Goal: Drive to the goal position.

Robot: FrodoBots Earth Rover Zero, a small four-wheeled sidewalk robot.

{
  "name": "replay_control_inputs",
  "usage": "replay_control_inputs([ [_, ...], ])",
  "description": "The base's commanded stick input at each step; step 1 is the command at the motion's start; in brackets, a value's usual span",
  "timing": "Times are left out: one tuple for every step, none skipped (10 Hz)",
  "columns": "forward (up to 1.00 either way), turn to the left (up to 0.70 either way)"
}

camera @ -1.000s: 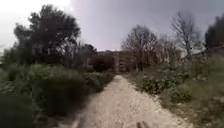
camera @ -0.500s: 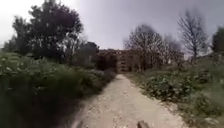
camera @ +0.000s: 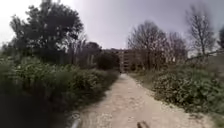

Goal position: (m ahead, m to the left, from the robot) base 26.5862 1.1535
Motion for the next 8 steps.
replay_control_inputs([
  [1.0, 0.0],
  [1.0, 0.0],
  [1.0, -0.02],
  [1.0, -0.19],
  [1.0, -0.4],
  [1.0, -0.4],
  [1.0, -0.4],
  [1.0, -0.3],
])
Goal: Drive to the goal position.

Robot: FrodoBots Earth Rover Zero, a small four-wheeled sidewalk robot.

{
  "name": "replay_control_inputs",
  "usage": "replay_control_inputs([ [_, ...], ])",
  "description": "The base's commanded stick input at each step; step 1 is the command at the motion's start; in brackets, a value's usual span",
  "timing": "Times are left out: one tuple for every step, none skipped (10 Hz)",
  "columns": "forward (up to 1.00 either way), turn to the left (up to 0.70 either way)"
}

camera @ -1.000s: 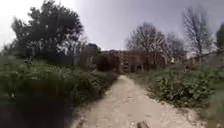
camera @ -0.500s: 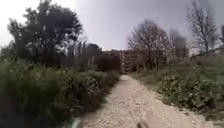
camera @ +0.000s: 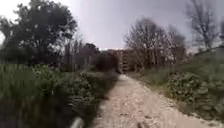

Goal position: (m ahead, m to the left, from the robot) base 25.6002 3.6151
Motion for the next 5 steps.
replay_control_inputs([
  [1.0, -0.15],
  [1.0, -0.01],
  [1.0, 0.0],
  [1.0, 0.0],
  [1.0, 0.0],
])
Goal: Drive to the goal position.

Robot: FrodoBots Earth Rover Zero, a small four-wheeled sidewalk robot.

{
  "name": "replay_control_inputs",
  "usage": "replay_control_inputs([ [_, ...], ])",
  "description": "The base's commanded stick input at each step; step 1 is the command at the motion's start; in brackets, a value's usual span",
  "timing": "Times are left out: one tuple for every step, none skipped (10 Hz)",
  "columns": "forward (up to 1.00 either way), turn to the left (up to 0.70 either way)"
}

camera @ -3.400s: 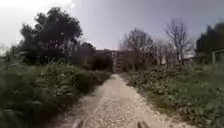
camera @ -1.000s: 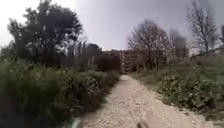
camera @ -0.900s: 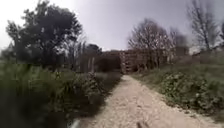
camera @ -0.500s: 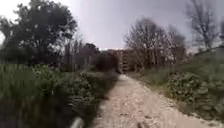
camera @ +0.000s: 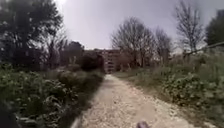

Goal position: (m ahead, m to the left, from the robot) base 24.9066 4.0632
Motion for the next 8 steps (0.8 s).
replay_control_inputs([
  [1.0, 0.0],
  [1.0, 0.0],
  [1.0, 0.0],
  [1.0, 0.0],
  [1.0, 0.0],
  [1.0, 0.0],
  [1.0, 0.0],
  [1.0, 0.0],
])
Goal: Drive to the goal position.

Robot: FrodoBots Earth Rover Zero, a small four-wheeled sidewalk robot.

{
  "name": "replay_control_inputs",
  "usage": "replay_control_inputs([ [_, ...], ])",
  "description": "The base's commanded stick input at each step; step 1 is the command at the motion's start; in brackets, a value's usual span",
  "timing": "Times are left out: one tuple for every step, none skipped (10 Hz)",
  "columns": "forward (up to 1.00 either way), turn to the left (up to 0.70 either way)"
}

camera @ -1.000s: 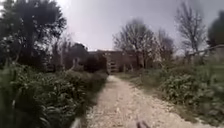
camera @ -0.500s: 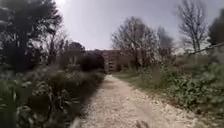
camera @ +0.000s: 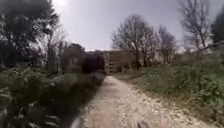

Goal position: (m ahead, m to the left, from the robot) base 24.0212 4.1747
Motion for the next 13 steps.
replay_control_inputs([
  [1.0, -0.02],
  [1.0, -0.4],
  [1.0, -0.4],
  [1.0, -0.4],
  [1.0, -0.38],
  [1.0, -0.28],
  [1.0, -0.12],
  [1.0, 0.0],
  [1.0, 0.0],
  [1.0, 0.0],
  [1.0, 0.0],
  [1.0, 0.0],
  [1.0, 0.0],
])
